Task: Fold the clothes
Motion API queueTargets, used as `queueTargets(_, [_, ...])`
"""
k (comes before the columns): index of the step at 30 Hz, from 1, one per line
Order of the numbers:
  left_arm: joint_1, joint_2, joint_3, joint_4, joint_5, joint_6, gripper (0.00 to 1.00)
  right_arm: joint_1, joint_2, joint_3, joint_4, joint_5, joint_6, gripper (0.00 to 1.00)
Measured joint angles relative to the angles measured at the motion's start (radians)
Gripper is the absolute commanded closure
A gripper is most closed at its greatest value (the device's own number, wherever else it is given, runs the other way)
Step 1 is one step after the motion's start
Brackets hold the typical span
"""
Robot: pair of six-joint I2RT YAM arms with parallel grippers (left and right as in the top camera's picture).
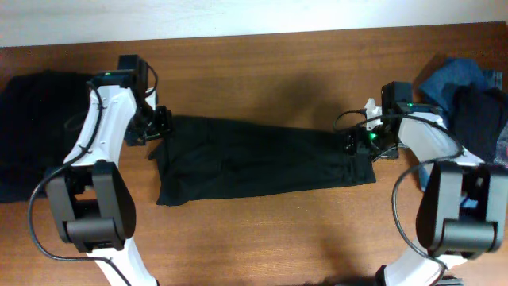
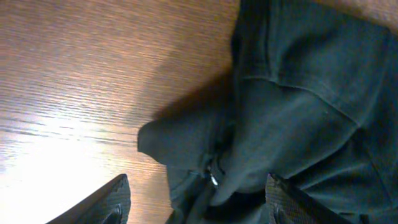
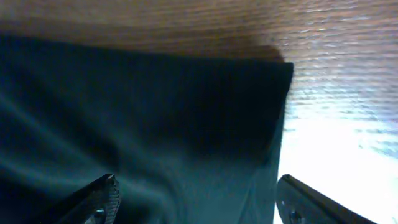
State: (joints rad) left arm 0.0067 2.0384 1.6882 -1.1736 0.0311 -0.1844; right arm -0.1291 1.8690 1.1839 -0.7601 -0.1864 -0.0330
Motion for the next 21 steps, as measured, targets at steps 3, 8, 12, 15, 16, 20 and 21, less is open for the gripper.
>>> queueTargets(3, [0.0, 0.0, 0.0, 0.002, -0.002, 0.0, 0.28, 0.0, 0.037, 0.002, 0.005, 0.0, -0.006, 0.12])
queueTargets(8, [-0.002, 0.0, -0.006, 0.013, -0.002, 0.0, 0.25, 0.0, 0.049, 0.015, 0.001, -0.008, -0.012, 0.12])
queueTargets(12, [-0.002, 0.0, -0.045, 0.044, -0.002, -0.001, 0.25, 0.0, 0.058, 0.025, -0.01, -0.008, -0.012, 0.12])
queueTargets(15, [-0.002, 0.0, -0.104, 0.099, -0.002, 0.0, 0.25, 0.0, 0.06, 0.028, -0.012, -0.008, -0.012, 0.12])
queueTargets(16, [-0.002, 0.0, -0.124, 0.113, -0.002, 0.0, 0.25, 0.0, 0.06, 0.029, -0.013, -0.008, -0.012, 0.12])
queueTargets(20, [-0.002, 0.0, -0.178, 0.143, -0.002, 0.0, 0.25, 0.0, 0.06, 0.029, -0.011, -0.014, -0.011, 0.12])
queueTargets(21, [-0.002, 0.0, -0.183, 0.146, -0.002, -0.001, 0.25, 0.0, 0.061, 0.03, -0.01, -0.015, -0.011, 0.12])
